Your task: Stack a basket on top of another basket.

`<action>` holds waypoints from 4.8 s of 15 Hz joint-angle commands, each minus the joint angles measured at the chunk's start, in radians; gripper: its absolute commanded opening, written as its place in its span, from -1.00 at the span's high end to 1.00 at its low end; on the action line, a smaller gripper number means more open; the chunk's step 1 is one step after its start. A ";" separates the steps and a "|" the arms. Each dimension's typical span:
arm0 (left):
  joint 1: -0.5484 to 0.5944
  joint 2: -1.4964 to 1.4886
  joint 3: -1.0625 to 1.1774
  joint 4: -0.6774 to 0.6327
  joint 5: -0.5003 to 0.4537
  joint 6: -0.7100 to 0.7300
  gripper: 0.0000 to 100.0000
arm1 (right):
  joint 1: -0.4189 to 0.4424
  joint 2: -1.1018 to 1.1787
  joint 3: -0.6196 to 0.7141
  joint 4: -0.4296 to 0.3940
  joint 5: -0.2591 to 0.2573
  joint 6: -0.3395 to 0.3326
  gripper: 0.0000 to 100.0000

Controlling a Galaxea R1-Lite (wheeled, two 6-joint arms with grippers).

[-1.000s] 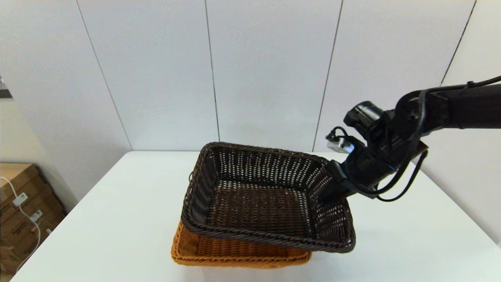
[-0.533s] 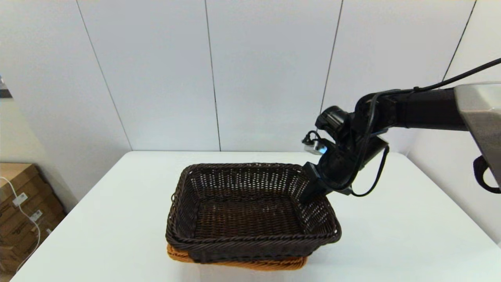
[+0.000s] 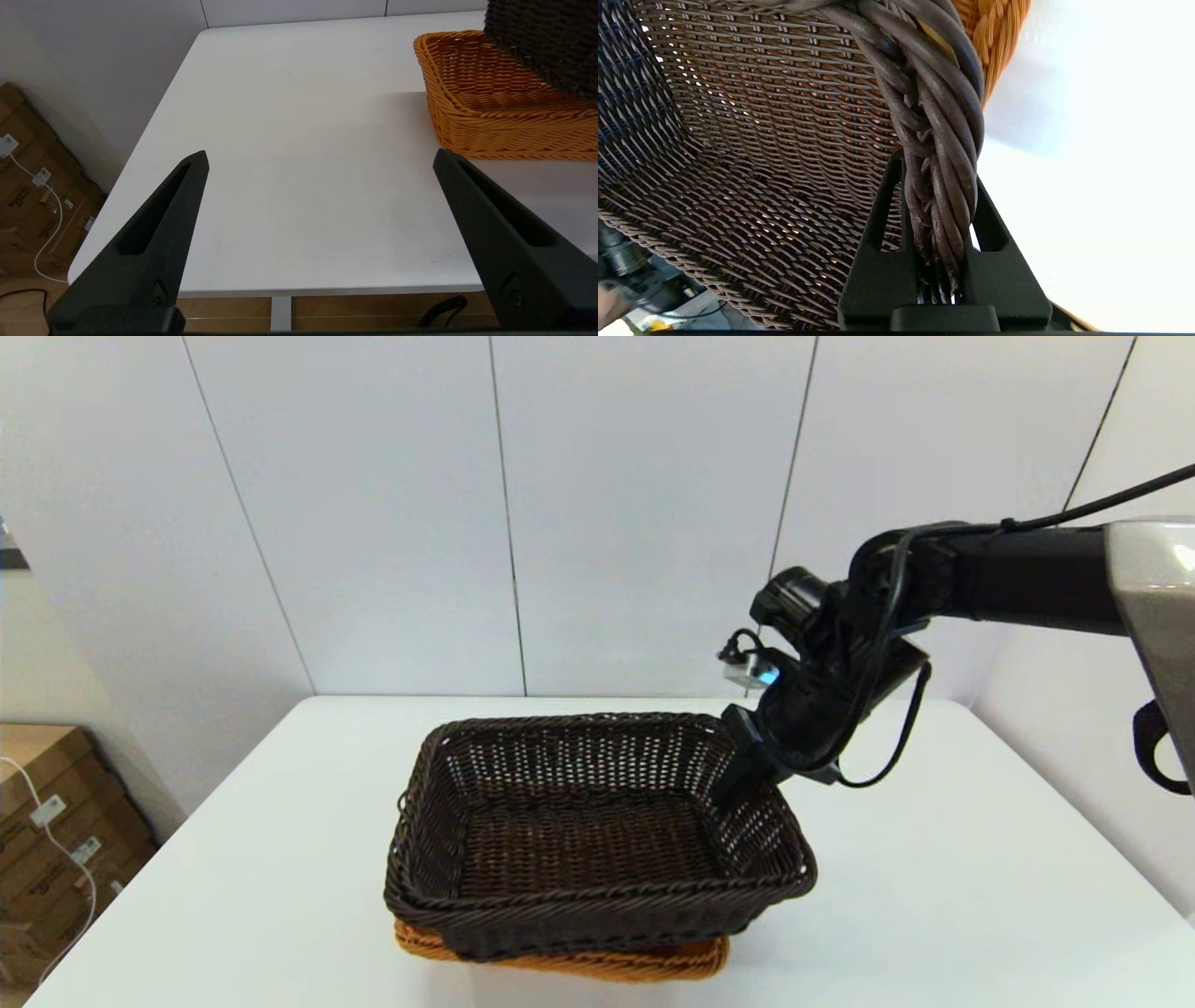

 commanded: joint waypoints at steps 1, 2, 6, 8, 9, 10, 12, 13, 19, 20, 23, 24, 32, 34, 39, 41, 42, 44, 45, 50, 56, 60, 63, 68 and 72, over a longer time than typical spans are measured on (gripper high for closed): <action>0.000 0.000 0.000 0.001 -0.001 0.001 -1.00 | 0.004 -0.016 -0.024 0.021 0.002 0.014 1.00; 0.000 0.000 0.000 0.001 -0.001 0.000 -1.00 | 0.009 -0.018 -0.025 0.018 0.002 0.034 1.00; 0.000 0.000 0.000 0.001 -0.001 0.000 -1.00 | 0.033 -0.005 -0.025 0.004 -0.070 0.106 1.00; 0.000 0.000 0.000 0.001 -0.001 0.000 -1.00 | 0.047 -0.002 -0.025 -0.045 -0.094 0.172 1.00; 0.000 0.000 0.000 0.001 -0.001 0.000 -1.00 | 0.055 0.002 -0.025 -0.057 -0.110 0.189 1.00; 0.000 0.000 0.000 0.001 -0.001 0.000 -1.00 | 0.058 0.004 -0.025 -0.068 -0.125 0.195 1.00; 0.000 0.000 0.000 0.001 -0.001 0.000 -1.00 | 0.061 0.007 -0.025 -0.083 -0.133 0.215 1.00; 0.000 0.000 0.000 0.001 -0.001 0.000 -1.00 | 0.061 0.010 -0.025 -0.082 -0.133 0.215 1.00; 0.000 0.000 0.000 0.001 -0.001 0.000 -1.00 | 0.068 0.024 -0.024 -0.078 -0.133 0.253 1.00; 0.000 0.000 0.000 0.001 -0.001 0.000 -1.00 | 0.068 0.025 -0.024 -0.082 -0.133 0.261 1.00; 0.000 0.000 0.000 0.001 -0.001 0.000 -1.00 | 0.068 0.045 -0.022 -0.082 -0.137 0.267 1.00; 0.000 0.000 0.000 0.001 -0.001 0.000 -1.00 | 0.068 0.047 -0.022 -0.083 -0.140 0.276 1.00; 0.000 0.000 0.000 0.001 -0.001 0.000 -1.00 | 0.064 0.073 -0.021 -0.083 -0.147 0.279 1.00; 0.000 0.000 0.000 0.001 -0.001 0.000 -1.00 | 0.064 0.076 -0.019 -0.083 -0.147 0.279 1.00; 0.000 0.000 0.000 0.001 -0.001 0.000 -1.00 | 0.058 0.070 -0.019 -0.083 -0.165 0.279 1.00; 0.000 0.000 0.000 0.001 -0.001 0.000 -1.00 | 0.056 0.077 -0.008 -0.083 -0.167 0.279 1.00; 0.000 0.000 0.000 0.001 -0.001 0.000 -1.00 | 0.058 0.087 -0.004 -0.083 -0.167 0.279 1.00; 0.000 0.000 0.000 0.001 -0.001 0.000 -1.00 | 0.056 0.094 -0.004 -0.083 -0.168 0.279 1.00; 0.000 0.000 0.000 0.001 -0.001 0.000 -1.00 | 0.055 0.094 -0.005 -0.083 -0.173 0.279 1.00; 0.000 0.000 0.000 0.001 -0.001 0.000 -1.00 | 0.059 0.087 0.002 -0.085 -0.205 0.279 -1.00; 0.000 0.000 0.000 0.001 -0.001 0.000 -1.00 | 0.036 0.004 -0.018 -0.086 -0.190 0.276 -1.00; 0.000 0.000 0.000 0.001 -0.001 0.000 -1.00 | -0.057 -0.137 -0.024 -0.071 -0.082 0.232 -1.00; 0.000 0.000 0.000 0.001 -0.001 0.000 -1.00 | -0.122 -0.283 -0.004 0.050 -0.002 0.164 -1.00; 0.000 0.000 0.000 0.001 -0.001 -0.002 -1.00 | -0.266 -0.660 0.214 0.073 0.031 0.023 -1.00; 0.000 0.000 0.000 0.001 -0.001 -0.002 -1.00 | -0.482 -0.915 0.406 0.070 0.036 -0.150 -1.00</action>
